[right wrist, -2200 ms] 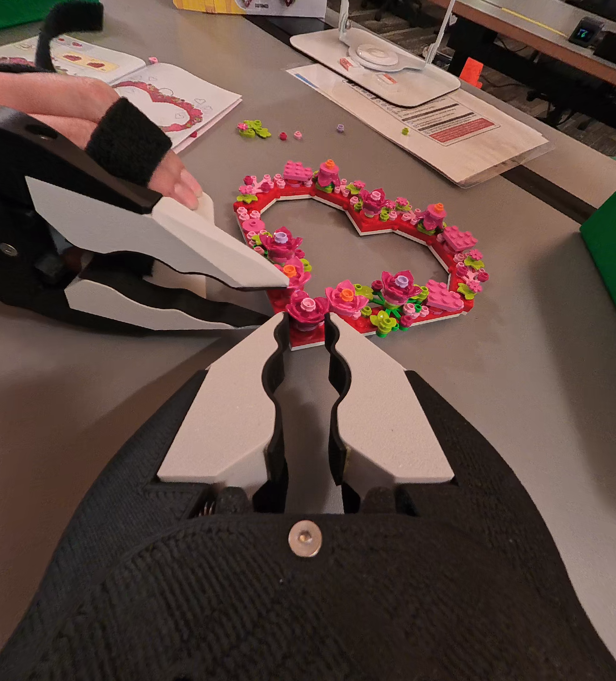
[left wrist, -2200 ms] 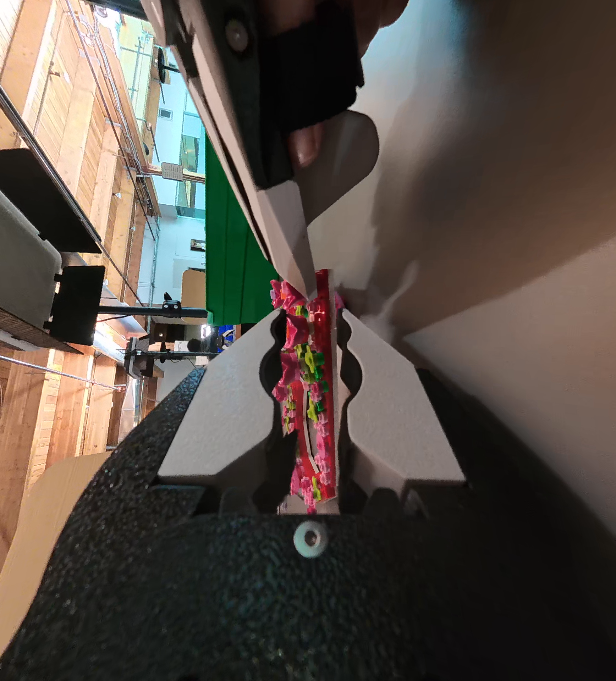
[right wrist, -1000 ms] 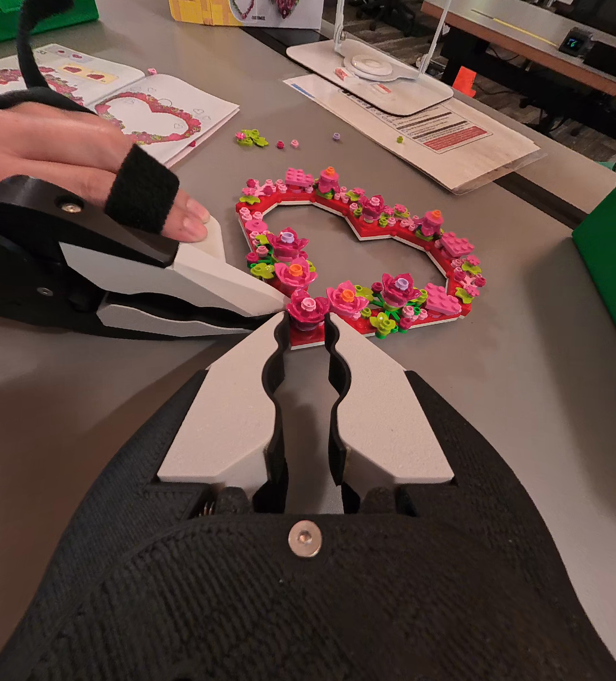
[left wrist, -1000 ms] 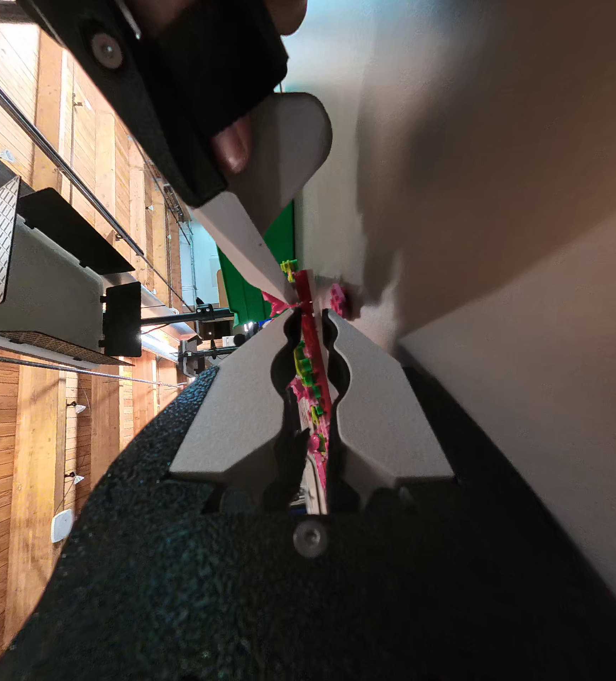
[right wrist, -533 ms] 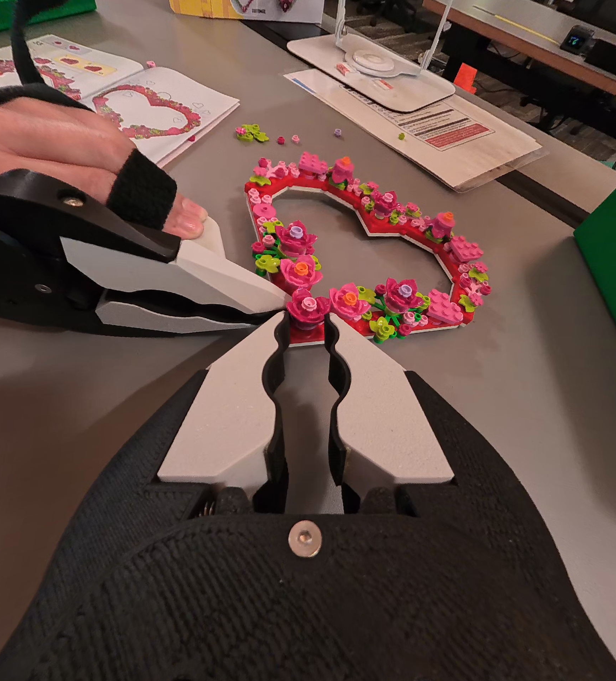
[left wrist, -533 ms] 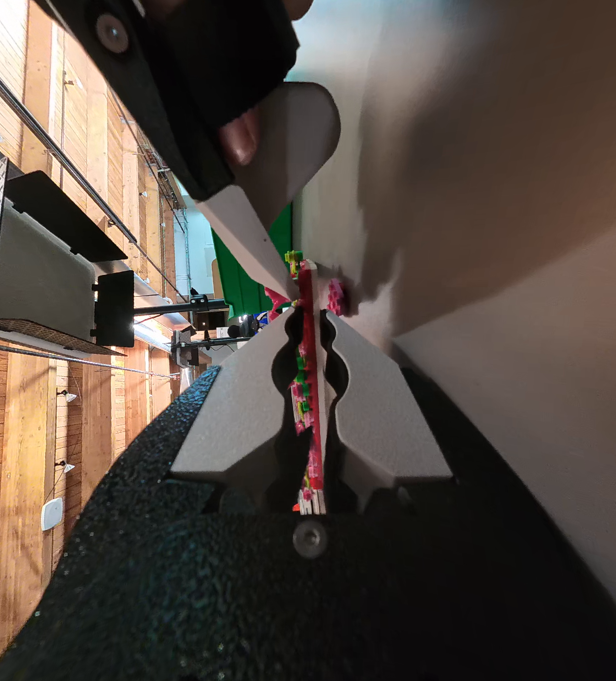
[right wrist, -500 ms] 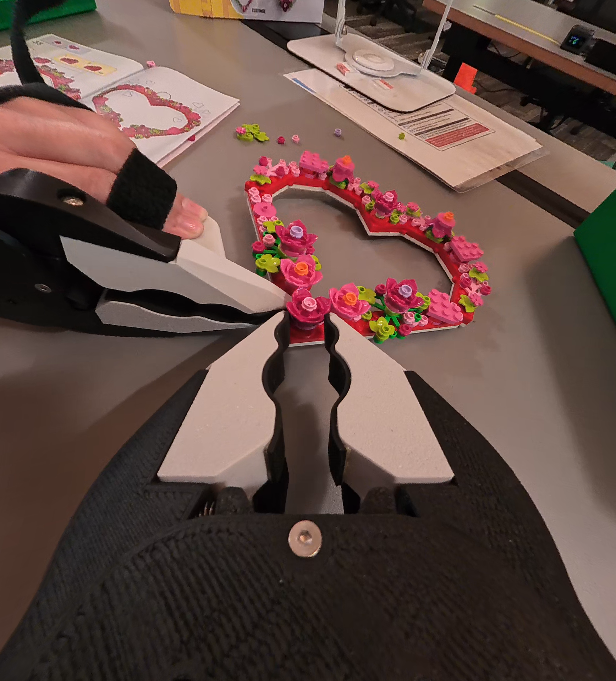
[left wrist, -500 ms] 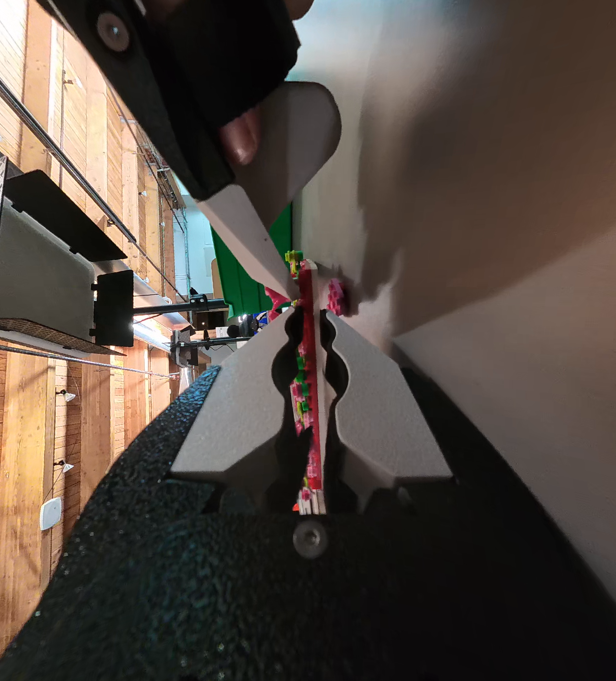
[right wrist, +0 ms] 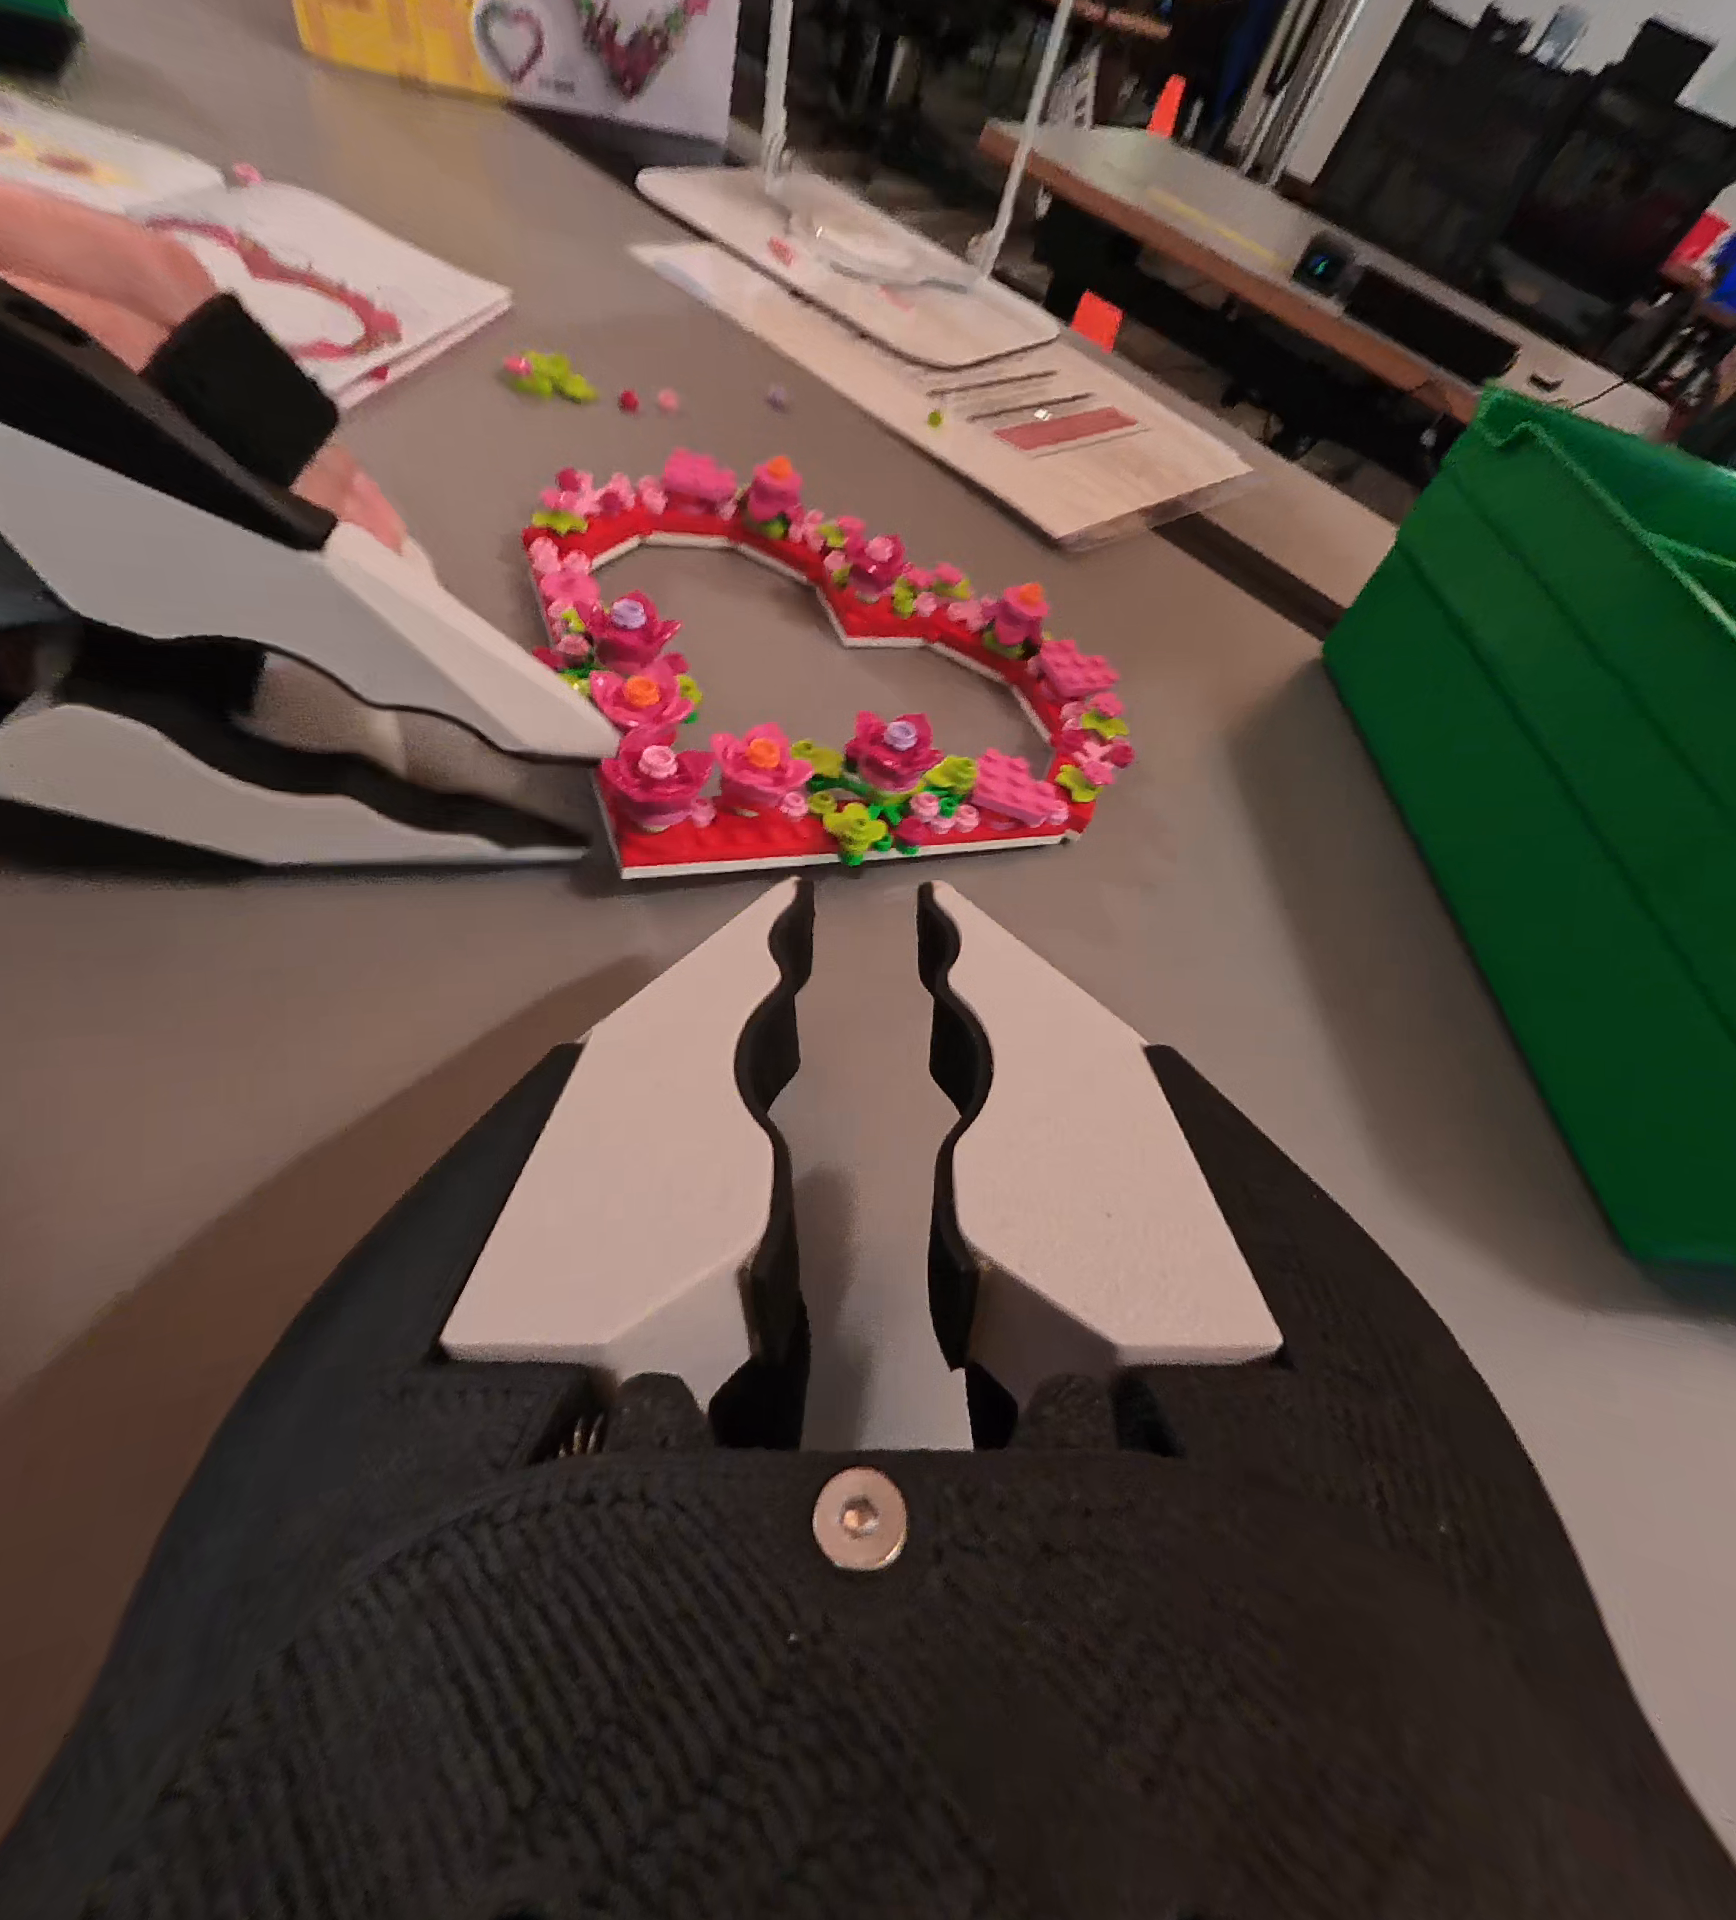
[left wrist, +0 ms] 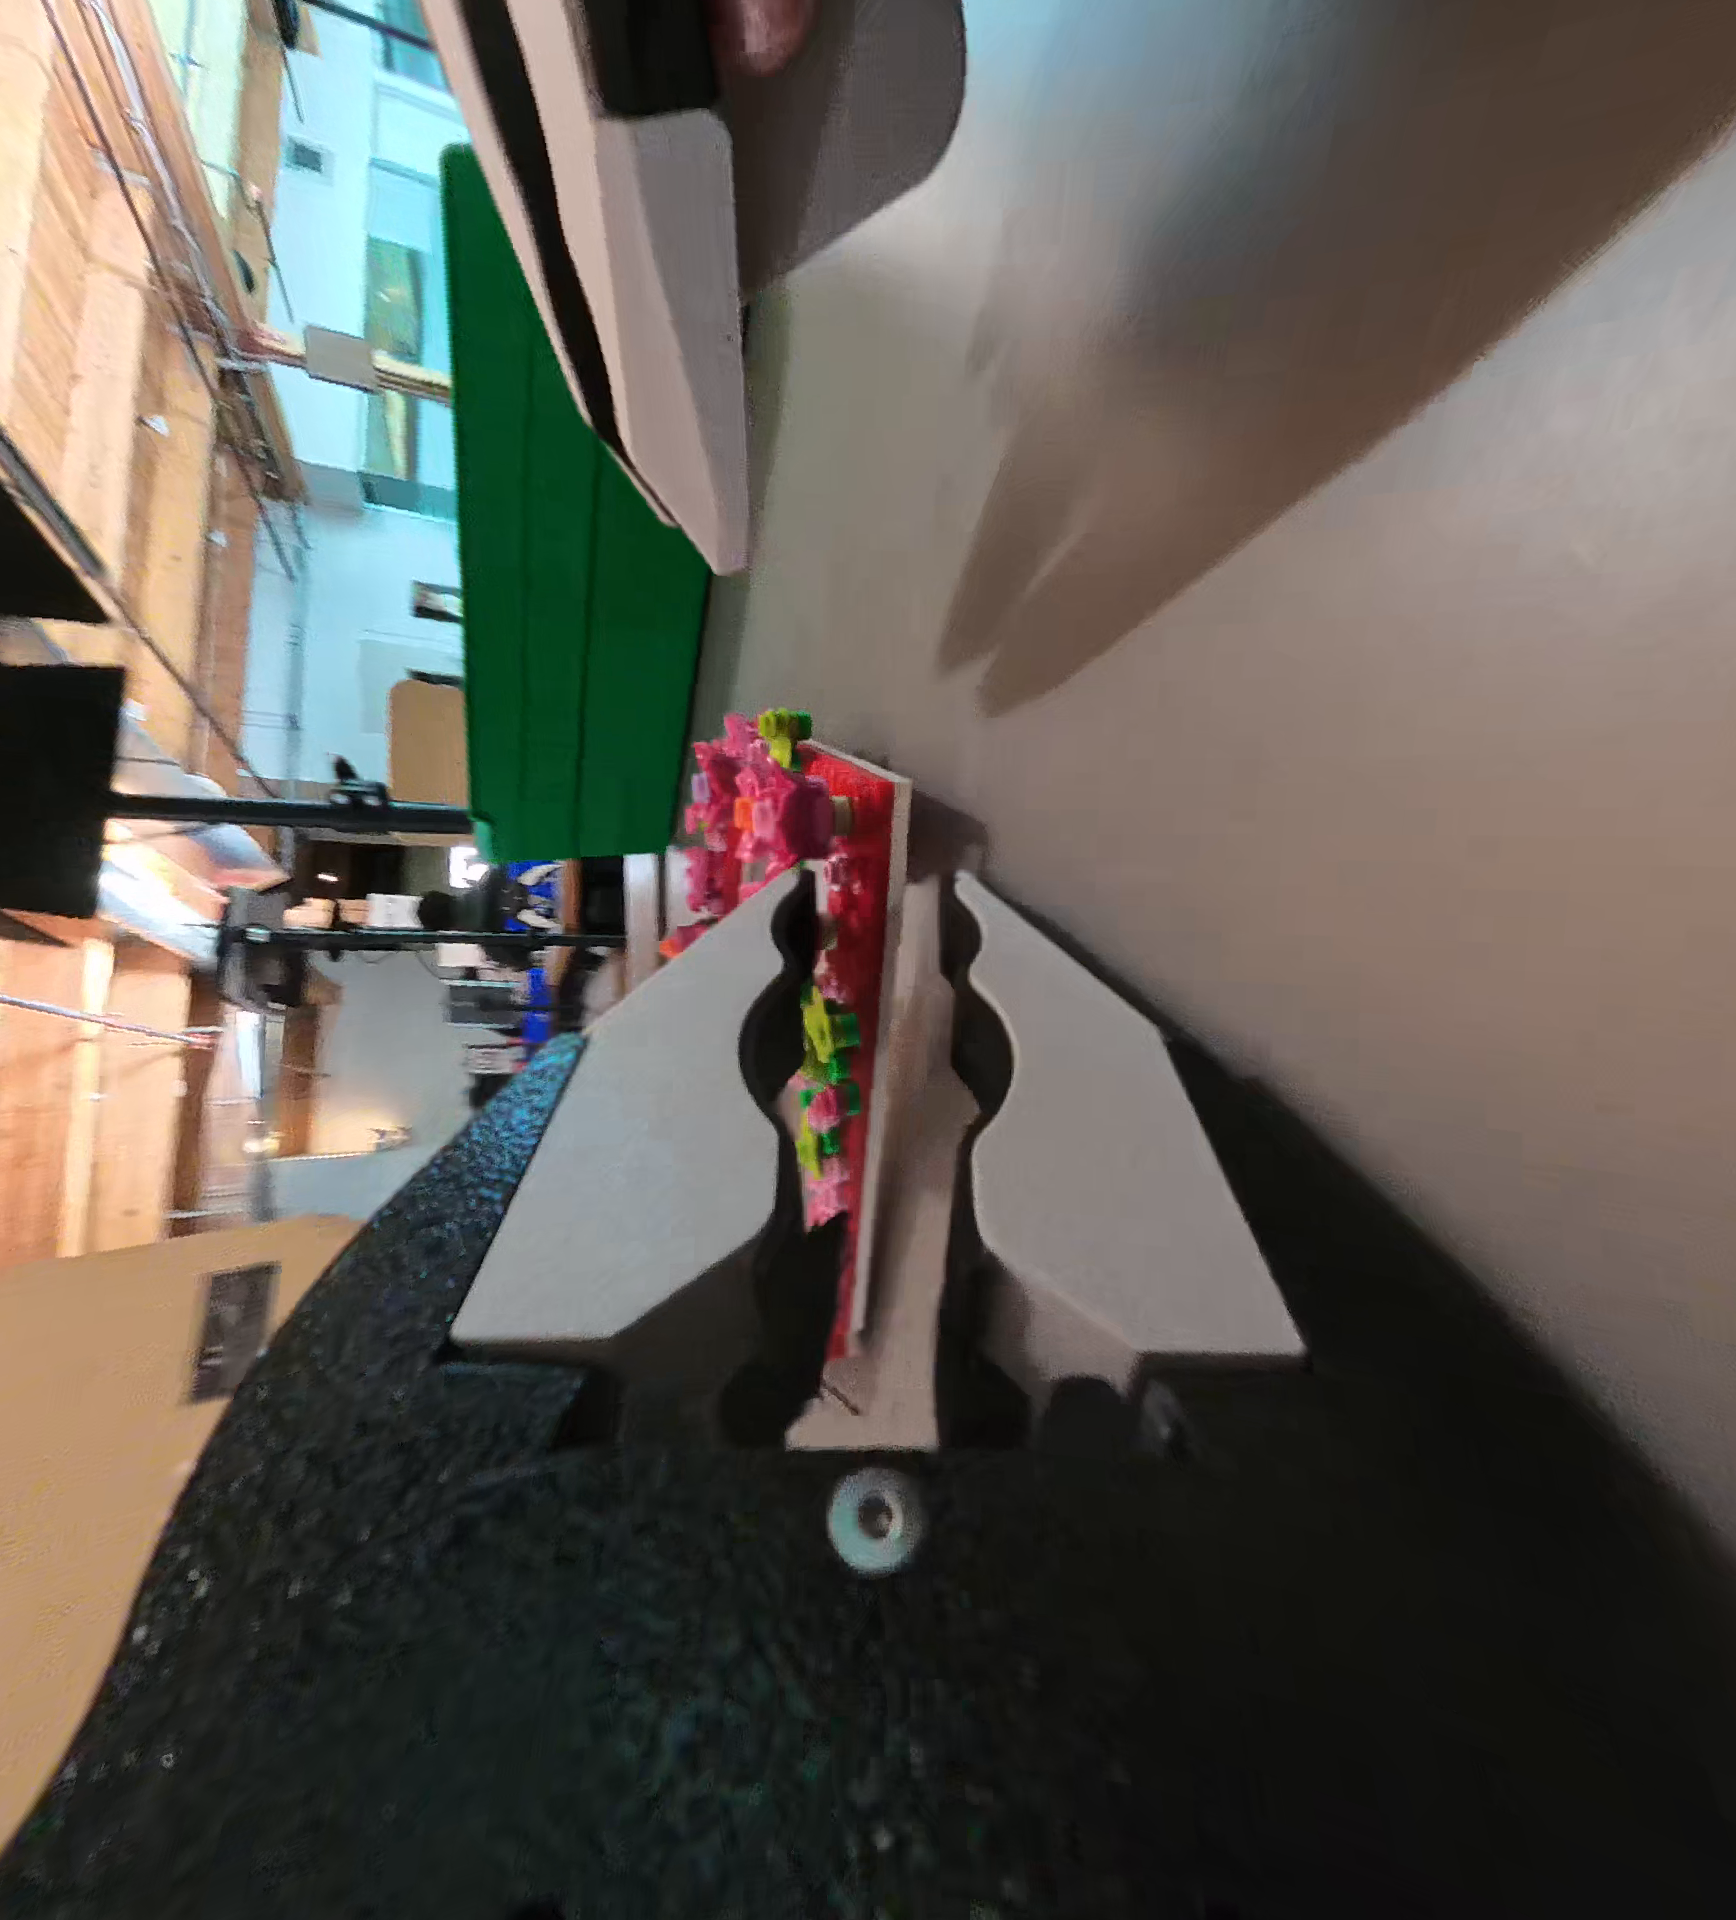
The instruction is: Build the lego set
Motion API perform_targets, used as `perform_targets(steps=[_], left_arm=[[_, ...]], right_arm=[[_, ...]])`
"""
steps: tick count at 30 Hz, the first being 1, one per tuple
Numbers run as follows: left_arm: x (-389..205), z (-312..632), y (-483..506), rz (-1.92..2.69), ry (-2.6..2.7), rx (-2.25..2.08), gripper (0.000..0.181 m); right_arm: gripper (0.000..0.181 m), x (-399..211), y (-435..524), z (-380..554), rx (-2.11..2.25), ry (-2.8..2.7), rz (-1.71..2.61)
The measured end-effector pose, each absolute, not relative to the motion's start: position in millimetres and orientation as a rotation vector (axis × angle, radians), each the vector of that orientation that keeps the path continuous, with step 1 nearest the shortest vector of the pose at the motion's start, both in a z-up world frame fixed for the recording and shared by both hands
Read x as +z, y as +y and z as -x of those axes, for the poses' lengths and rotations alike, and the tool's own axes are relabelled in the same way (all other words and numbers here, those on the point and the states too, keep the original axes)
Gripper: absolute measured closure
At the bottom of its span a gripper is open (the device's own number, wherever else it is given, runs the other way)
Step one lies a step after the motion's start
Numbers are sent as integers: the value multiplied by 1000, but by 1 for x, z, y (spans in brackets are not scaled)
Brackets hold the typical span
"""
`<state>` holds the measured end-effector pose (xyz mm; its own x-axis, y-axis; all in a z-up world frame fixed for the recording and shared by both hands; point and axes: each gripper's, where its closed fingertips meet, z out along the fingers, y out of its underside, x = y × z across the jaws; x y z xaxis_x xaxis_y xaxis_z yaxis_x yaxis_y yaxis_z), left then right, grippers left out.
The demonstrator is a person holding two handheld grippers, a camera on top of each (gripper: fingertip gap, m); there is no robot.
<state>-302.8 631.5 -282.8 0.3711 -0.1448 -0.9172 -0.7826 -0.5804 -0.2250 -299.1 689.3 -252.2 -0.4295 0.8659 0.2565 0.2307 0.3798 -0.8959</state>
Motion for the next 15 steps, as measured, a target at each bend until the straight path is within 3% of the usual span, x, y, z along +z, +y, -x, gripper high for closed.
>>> perform_targets(steps=[6,15], left_arm=[[-270,286,606,1992,497,819,147],[-200,315,529,1560,113,576,142]], right_arm=[[163,-241,703,301,1022,-1767,915],[157,-231,693,291,1091,-1819,778]])
